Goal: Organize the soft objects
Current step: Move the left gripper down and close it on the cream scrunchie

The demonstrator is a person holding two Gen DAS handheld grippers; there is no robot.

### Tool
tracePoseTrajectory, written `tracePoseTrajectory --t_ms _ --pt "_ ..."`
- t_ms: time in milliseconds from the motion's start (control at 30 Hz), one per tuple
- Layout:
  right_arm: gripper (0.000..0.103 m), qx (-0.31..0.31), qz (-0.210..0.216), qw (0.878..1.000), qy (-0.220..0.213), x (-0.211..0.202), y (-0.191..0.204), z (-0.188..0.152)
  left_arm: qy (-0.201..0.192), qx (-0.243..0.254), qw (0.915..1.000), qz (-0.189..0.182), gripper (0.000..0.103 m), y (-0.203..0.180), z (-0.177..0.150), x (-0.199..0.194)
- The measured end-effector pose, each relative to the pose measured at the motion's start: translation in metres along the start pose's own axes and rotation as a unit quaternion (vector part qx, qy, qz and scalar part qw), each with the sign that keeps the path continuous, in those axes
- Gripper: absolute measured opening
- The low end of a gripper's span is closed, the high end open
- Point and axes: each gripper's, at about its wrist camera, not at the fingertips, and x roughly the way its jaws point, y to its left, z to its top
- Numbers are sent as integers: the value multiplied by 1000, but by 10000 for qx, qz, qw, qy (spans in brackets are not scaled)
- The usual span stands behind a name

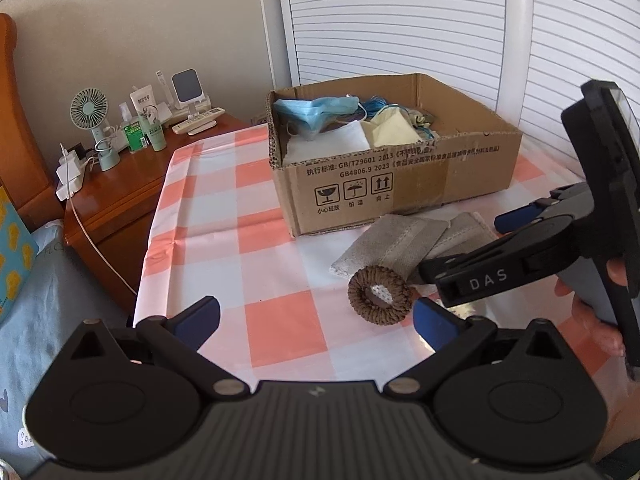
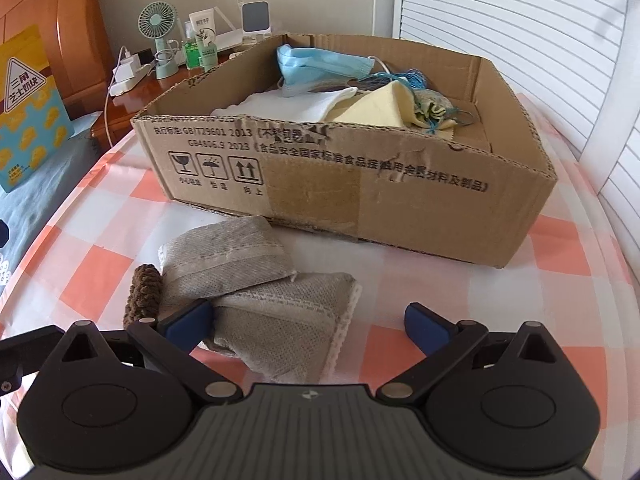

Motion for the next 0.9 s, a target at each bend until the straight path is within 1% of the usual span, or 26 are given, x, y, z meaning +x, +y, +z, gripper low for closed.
tracePoseTrajectory --t_ms 133,233,433,567,700,833,900 --pt "103 157 -177 9997 27 -7 -20 -6 -4 62 10000 -73 102 -6 3 1" --pt "103 271 -337 9991 14 -11 -36 -10 -14 163 9997 -194 102 -14 5 1" --pt "103 122 -643 9979 18 -15 -57 -19 2 487 9975 -519 102 -32 5 3" --pt "103 -35 -584 9983 -76 -18 -63 -24 64 668 9953 -704 102 -41 5 5" --pt "103 -69 -580 9982 -141 -21 -66 -28 241 762 9923 -951 101 -47 1 9" --pt "103 -42 -555 9983 -169 -24 -72 -32 513 843 9863 -1319 99 -53 -6 14" --pt "103 -46 -540 9984 -183 -25 -75 -34 618 853 9831 -1500 94 -55 -9 18"
